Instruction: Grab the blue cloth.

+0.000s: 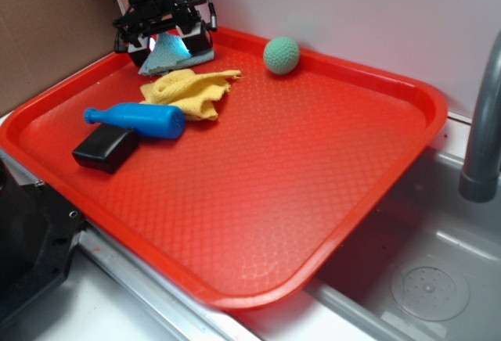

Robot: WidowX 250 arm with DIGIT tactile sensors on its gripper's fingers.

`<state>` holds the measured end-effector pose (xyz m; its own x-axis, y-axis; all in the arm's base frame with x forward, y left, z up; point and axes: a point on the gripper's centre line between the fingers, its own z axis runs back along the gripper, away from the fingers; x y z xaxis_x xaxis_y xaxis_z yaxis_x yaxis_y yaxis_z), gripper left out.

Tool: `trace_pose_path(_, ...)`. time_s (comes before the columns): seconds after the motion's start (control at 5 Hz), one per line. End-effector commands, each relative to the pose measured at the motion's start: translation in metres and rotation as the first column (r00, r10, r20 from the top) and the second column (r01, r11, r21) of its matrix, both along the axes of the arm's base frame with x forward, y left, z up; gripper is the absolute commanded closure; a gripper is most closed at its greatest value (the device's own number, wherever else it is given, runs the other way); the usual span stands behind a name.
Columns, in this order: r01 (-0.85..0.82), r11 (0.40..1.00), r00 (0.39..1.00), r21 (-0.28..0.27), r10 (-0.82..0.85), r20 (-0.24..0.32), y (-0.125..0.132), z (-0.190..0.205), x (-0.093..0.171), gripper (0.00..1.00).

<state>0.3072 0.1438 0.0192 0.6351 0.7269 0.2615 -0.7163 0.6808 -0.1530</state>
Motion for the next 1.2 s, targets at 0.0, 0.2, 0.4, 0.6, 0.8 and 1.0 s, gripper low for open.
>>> trace_pose_path(0.0,-0.016,0.999,1.000,0.052,0.016,0.003,0.005,0.011,0.002,1.00)
trace_pose_path(0.2,0.007,0.997,0.999,0.081,-0.003,-0.039,-0.005,0.040,-0.004,1.00)
trace_pose_path(0.4,0.059,0.998,0.996,0.033,-0.057,-0.073,-0.014,0.066,-0.010,1.00)
trace_pose_path(0.6,0.148,0.987,0.982,-0.071,-0.155,-0.109,-0.042,0.092,-0.017,1.00)
trace_pose_path(0.8,0.256,0.955,0.953,-0.148,-0.276,-0.129,-0.072,0.115,-0.034,1.00)
trace_pose_path(1.0,0.348,0.921,0.921,-0.176,-0.371,-0.120,-0.104,0.145,-0.059,1.00)
